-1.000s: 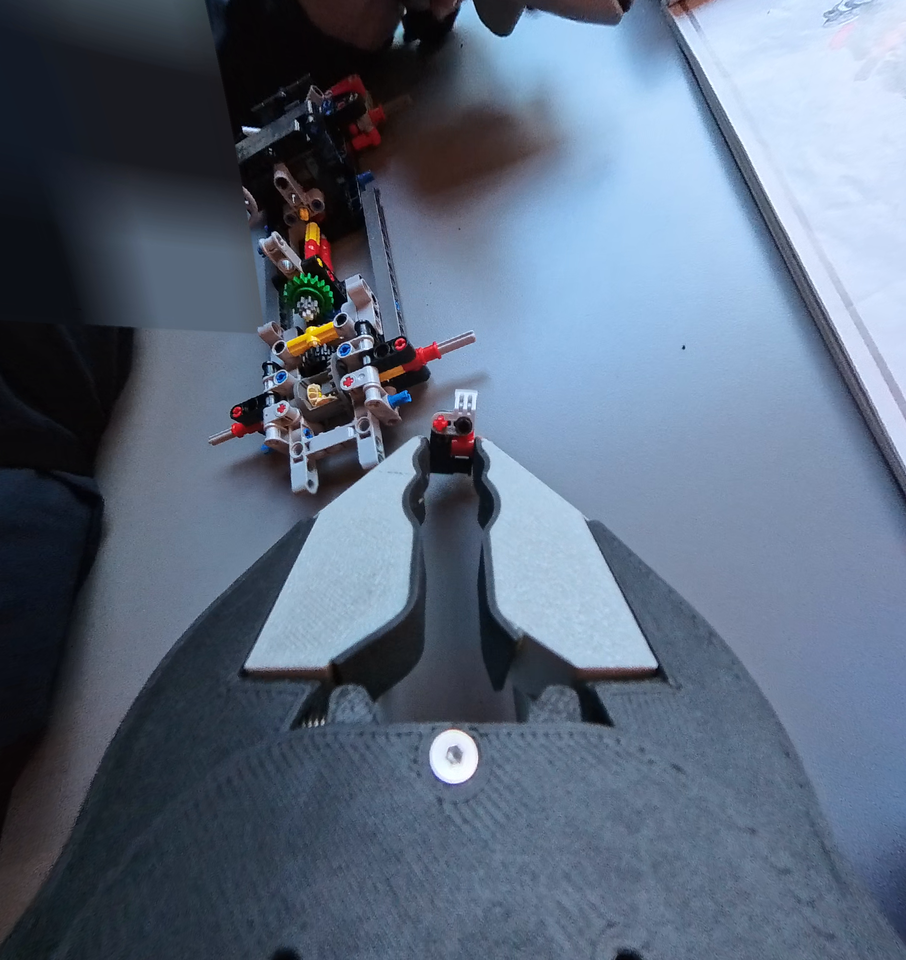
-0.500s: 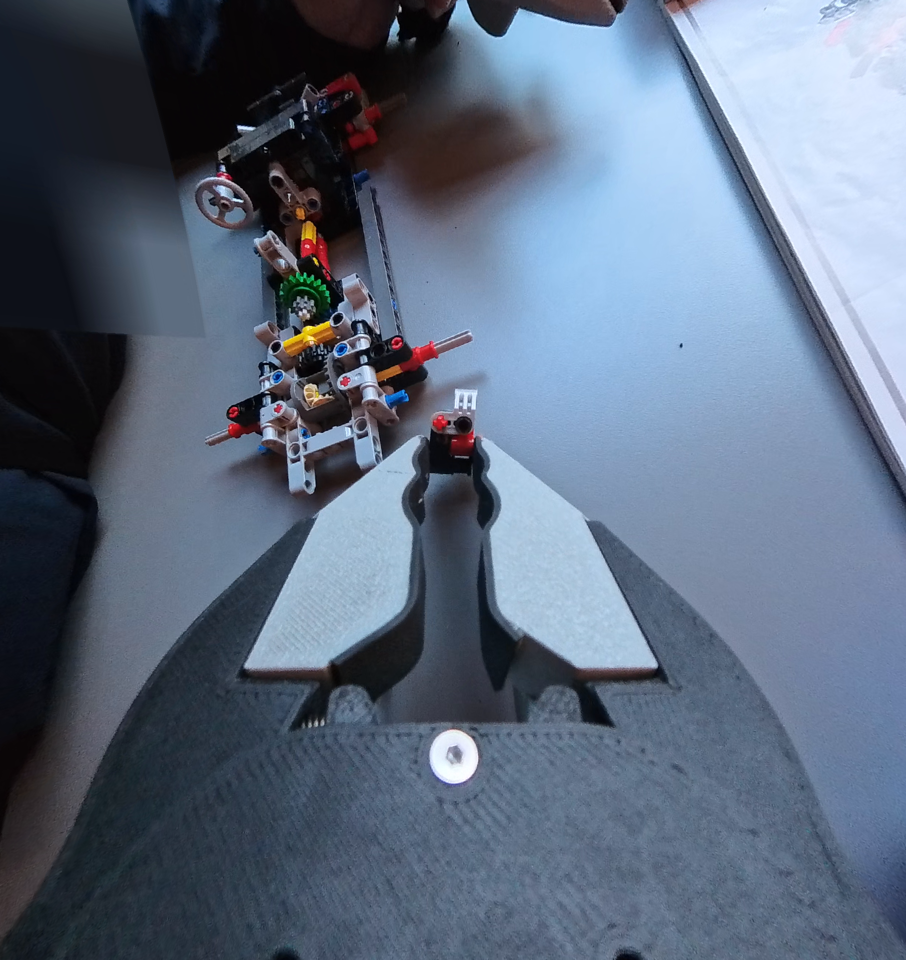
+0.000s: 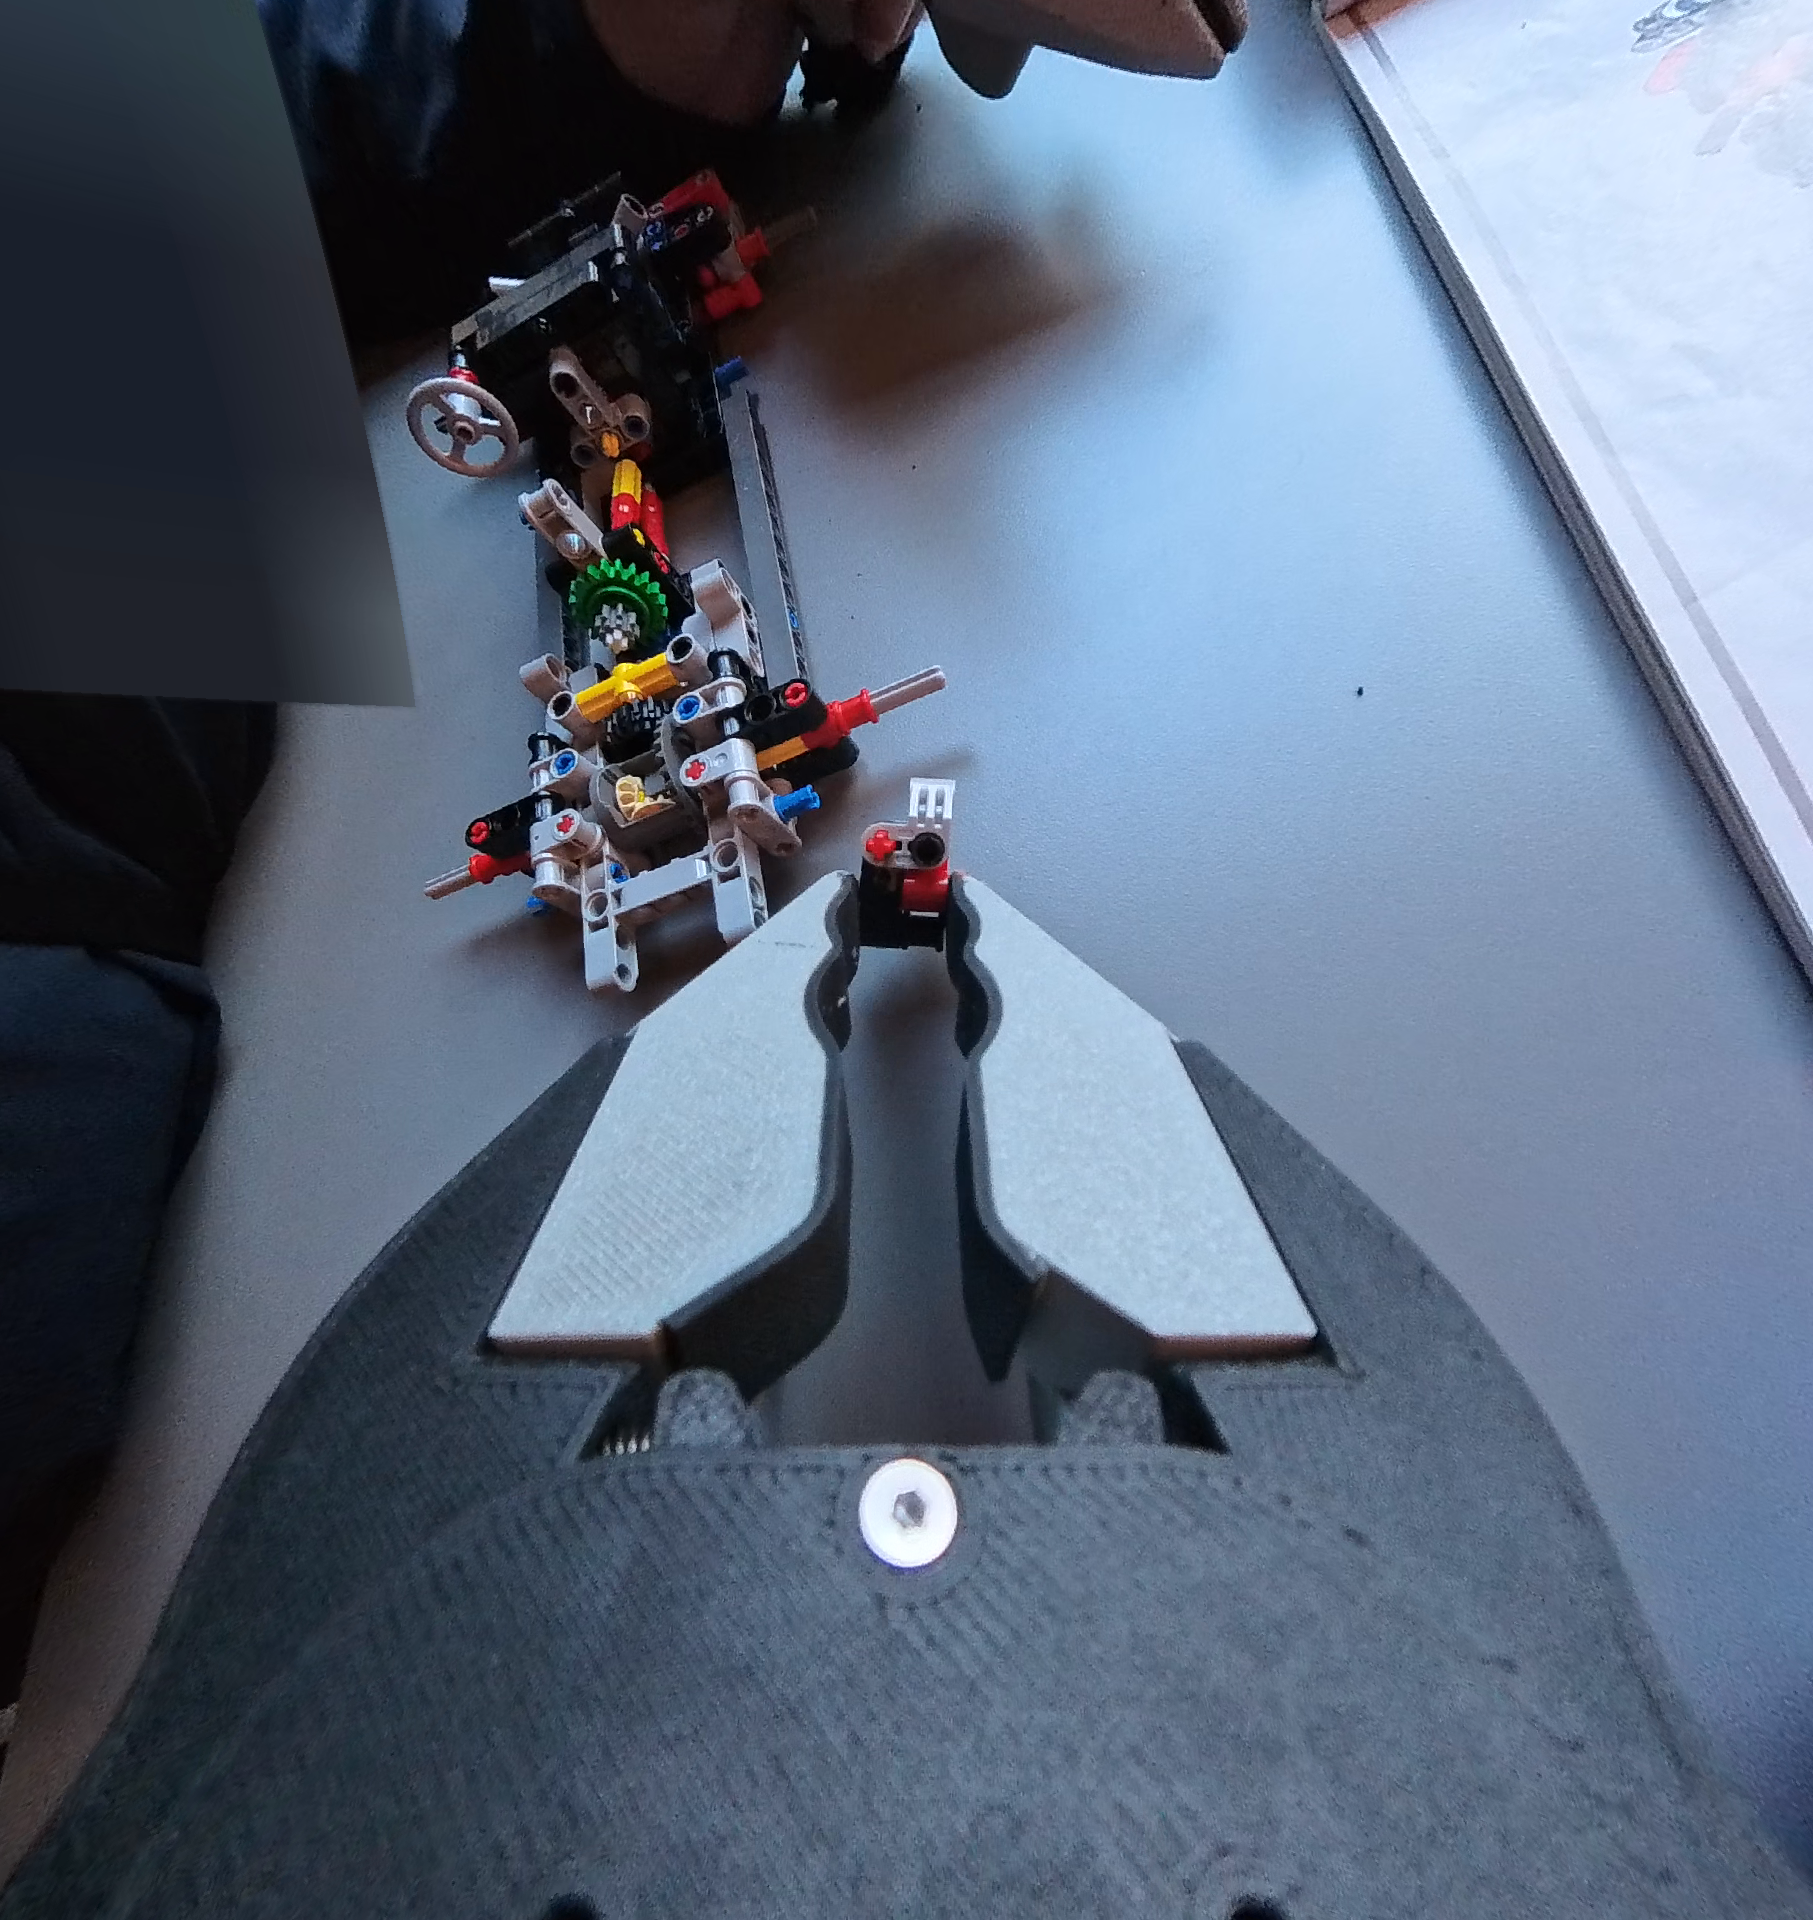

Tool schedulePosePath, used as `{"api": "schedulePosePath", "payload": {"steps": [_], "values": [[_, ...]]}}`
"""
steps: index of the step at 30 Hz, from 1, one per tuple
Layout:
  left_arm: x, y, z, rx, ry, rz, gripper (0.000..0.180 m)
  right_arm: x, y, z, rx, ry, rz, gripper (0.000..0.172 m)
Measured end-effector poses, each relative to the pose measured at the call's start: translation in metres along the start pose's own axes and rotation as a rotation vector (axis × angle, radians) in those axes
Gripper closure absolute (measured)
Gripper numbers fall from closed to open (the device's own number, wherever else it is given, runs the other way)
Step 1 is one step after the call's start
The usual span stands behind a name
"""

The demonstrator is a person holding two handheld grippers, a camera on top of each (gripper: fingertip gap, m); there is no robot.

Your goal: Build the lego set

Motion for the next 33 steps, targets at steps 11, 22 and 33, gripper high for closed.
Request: {"api": "schedulePosePath", "payload": {"steps": [11,22,33], "values": [[0.012,-0.007,-0.007,-0.041,0.093,-0.044,0.133,0.001,0.002,0.001,0.011,-0.007,0.017,0.159],[0.061,-0.079,0.003,-0.151,-0.508,-0.272,0.13,0.002,0.005,0.002,0.014,-0.011,0.05,0.16],[0.04,-0.075,0.014,-0.151,-0.531,-0.069,0.18,0.0,0.0,-0.001,-0.02,0.021,0.0,0.165]]}}
Point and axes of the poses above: each gripper's, where its closed fingertips meet, y back along the fingers, x out of its top, z = x × y across the jaws, the point moved 9 cm from there along y, back along the fingers, and after that the axes turned 14 degrees about x, right-handed, at the moved point
